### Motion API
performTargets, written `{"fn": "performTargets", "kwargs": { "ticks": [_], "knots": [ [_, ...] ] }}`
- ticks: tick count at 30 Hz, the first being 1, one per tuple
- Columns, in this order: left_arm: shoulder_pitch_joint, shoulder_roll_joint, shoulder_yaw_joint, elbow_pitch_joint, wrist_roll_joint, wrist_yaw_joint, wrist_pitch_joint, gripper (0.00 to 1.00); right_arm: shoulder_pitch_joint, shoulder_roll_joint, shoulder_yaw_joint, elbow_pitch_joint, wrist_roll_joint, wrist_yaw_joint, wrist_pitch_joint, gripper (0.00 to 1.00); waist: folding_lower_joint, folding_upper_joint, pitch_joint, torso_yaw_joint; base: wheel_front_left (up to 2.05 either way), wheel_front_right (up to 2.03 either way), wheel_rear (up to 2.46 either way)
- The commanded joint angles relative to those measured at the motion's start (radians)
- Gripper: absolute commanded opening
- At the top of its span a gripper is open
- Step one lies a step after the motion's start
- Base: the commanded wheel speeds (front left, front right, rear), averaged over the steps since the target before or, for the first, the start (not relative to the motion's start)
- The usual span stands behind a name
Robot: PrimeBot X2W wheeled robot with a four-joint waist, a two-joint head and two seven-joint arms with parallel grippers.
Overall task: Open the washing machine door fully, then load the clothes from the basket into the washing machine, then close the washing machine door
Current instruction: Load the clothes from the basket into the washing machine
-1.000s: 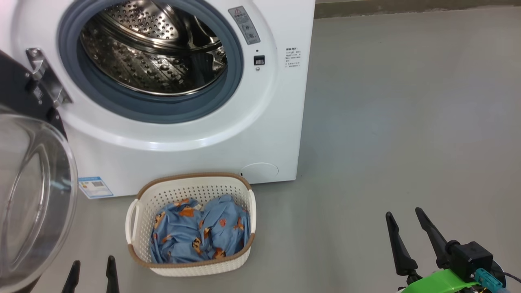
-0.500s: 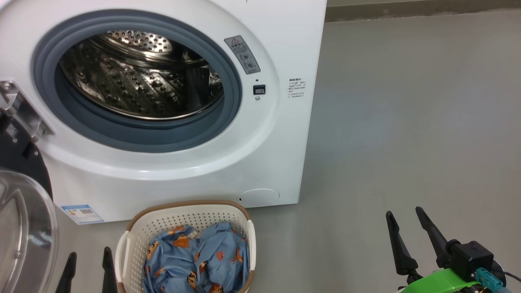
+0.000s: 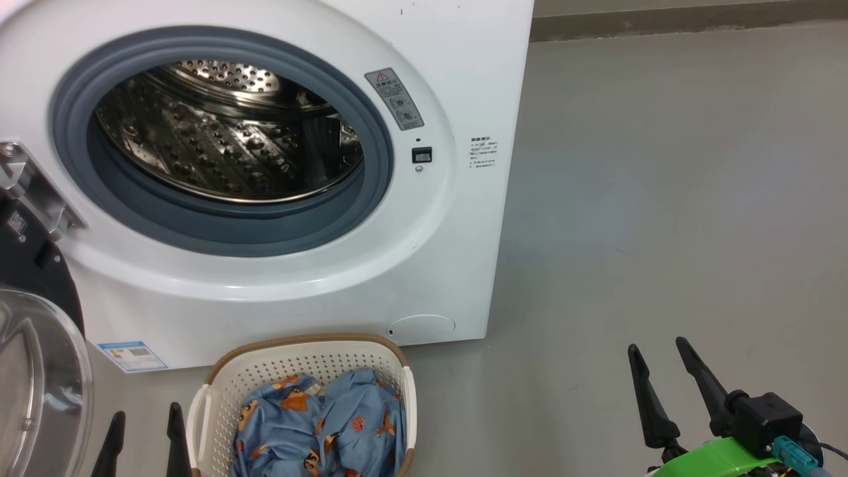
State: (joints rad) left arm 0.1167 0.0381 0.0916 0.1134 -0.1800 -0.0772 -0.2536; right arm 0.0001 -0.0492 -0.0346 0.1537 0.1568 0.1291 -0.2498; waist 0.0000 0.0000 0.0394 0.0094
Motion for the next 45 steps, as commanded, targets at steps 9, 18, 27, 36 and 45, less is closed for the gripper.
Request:
{"fn": "performTargets", "kwargs": {
  "ticks": [9,18,27,36,45],
  "knots": [
    [-0.027,0.012,0.014,-0.017,-0.027,-0.009,-0.008,1.0,-0.032,-0.006,0.034,-0.023,-0.002,0.002,-0.012,1.0,0.0,0.0,0.015,0.001,0.0,0.0,0.0],
    [-0.05,0.012,-0.03,0.007,-0.085,-0.023,-0.008,1.0,-0.055,-0.006,0.055,-0.019,0.012,0.002,-0.012,1.0,0.0,0.0,0.095,-0.011,0.0,0.0,0.0],
    [-0.147,0.012,-0.09,0.065,-0.086,-0.02,-0.008,1.0,-0.107,-0.015,0.065,-0.034,0.028,0.002,-0.012,1.0,0.0,0.0,0.242,-0.033,0.0,0.0,0.0],
    [-0.311,0.012,-0.154,0.223,-0.112,-0.039,-0.008,1.0,-0.173,-0.02,0.068,-0.049,0.035,0.002,-0.012,1.0,0.0,0.0,0.393,-0.076,0.0,0.0,0.0],
    [-0.477,0.023,-0.19,0.406,-0.133,-0.05,-0.008,1.0,-0.207,-0.014,0.07,-0.073,0.049,0.002,-0.012,1.0,0.0,0.0,0.519,-0.134,0.0,0.0,0.0]
  ]
}}
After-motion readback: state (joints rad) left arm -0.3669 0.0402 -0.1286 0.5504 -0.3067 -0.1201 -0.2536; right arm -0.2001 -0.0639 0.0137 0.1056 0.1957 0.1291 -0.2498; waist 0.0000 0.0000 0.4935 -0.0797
